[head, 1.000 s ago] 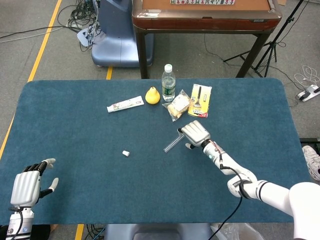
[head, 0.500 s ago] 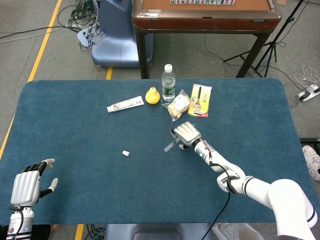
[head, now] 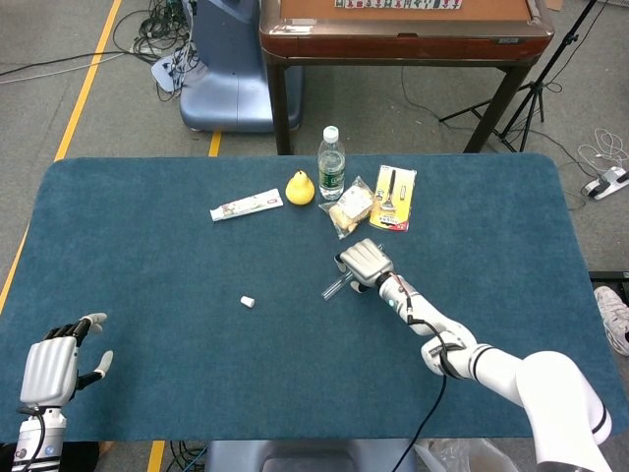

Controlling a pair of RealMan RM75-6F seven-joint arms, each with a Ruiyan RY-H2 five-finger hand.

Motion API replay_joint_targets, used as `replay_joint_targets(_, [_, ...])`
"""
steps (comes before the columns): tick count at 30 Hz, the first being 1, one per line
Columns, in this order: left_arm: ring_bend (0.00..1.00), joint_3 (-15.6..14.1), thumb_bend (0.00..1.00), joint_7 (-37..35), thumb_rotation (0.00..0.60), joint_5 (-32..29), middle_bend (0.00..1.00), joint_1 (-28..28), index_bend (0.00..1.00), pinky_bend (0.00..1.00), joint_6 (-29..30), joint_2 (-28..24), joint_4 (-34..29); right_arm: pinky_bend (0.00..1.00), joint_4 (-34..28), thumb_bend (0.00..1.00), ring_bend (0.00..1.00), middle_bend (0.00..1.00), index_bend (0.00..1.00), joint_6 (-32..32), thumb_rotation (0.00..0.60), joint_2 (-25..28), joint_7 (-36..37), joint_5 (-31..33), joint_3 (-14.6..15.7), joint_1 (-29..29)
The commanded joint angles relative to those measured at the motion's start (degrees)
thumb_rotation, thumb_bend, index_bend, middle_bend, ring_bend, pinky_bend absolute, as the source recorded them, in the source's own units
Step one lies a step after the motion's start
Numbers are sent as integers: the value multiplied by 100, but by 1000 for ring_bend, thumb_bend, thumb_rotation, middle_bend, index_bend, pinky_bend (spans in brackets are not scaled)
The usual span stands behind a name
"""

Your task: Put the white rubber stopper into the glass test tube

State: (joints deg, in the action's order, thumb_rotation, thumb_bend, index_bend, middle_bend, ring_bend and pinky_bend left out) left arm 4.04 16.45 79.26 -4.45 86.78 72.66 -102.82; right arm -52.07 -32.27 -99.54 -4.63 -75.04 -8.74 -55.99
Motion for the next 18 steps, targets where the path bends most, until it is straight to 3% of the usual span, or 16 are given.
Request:
replay_joint_targets(1, [363,4,271,-1,600,-8,398,0,296,321,-3,-1,-1,1000,29,331,1000,1000,458,17,600,-16,-16,30,4,-12])
replay_joint_targets(18, [363,20,271,-32,600,-34,398,11,296,320,6,24,16,1000,69,350,1000,1000,498,36,600,-54,-132,161,44,-42])
